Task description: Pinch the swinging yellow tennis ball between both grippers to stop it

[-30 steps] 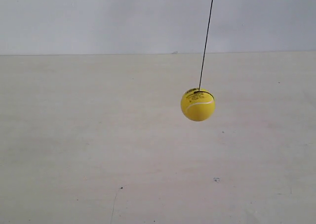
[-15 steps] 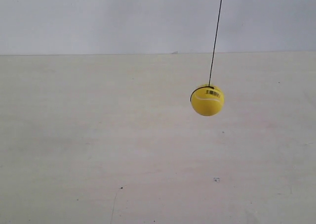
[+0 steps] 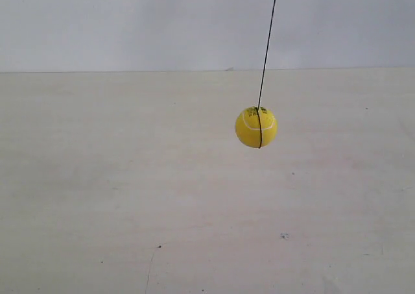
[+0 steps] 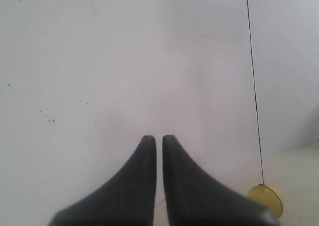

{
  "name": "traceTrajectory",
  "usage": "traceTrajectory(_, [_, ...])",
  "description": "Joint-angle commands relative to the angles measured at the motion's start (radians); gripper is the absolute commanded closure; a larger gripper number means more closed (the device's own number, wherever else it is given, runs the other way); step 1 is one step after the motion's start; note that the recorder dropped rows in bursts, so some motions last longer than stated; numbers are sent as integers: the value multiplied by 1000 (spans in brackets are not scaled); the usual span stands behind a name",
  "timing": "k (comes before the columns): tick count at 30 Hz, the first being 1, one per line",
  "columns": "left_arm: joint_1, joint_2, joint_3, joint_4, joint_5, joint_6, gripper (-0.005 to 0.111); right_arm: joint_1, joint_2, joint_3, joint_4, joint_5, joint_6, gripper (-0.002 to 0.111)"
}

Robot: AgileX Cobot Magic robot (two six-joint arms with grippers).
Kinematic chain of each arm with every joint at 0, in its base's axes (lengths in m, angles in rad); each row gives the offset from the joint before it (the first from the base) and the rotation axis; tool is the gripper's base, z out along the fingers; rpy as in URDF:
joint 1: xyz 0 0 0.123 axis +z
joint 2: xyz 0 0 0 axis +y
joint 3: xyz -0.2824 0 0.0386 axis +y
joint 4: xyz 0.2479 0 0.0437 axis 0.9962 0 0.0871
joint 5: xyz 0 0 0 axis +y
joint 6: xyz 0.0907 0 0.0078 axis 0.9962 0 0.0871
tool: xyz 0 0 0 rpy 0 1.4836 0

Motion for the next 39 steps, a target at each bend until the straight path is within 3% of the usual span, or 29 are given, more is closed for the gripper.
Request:
traceTrajectory(1, [-7,-2,4,-4,0,-6,102,-5,-4,6,9,125,-42,108])
traceTrajectory(4, [-7,-2,4,-4,0,-6,102,-5,-4,6,157,132,-215,108])
traceTrajectory(7, [-7,-2,4,-4,0,-6,102,-5,-4,6,412,167,-538,108])
traceTrajectory(9, [-7,-2,4,-4,0,-6,102,-5,-4,6,471,199,-624,108])
traceTrajectory(17, [-7,-2,4,-4,0,-6,102,-5,-4,6,392,194,-466,108])
traceTrajectory(39, [-7,-2,4,-4,0,-6,102,-5,-4,6,392,155,-492,108])
